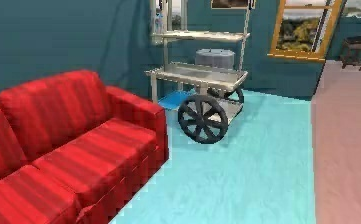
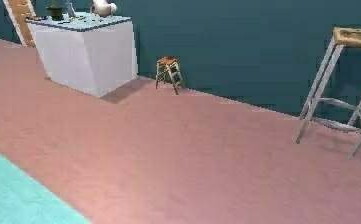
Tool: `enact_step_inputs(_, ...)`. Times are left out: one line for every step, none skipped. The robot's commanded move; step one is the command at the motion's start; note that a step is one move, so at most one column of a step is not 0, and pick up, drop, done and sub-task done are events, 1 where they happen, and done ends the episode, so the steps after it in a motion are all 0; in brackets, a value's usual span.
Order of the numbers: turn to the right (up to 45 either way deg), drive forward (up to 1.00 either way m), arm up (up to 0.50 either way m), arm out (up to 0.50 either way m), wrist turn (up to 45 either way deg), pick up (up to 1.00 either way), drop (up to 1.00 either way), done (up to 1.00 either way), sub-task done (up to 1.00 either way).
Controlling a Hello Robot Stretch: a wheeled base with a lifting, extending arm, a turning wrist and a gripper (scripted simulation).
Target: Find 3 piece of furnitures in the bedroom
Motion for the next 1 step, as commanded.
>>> enact_step_inputs(45.0, 0.00, 0.00, 0.00, 0.0, 0.00, 0.00, 0.00, 0.00)
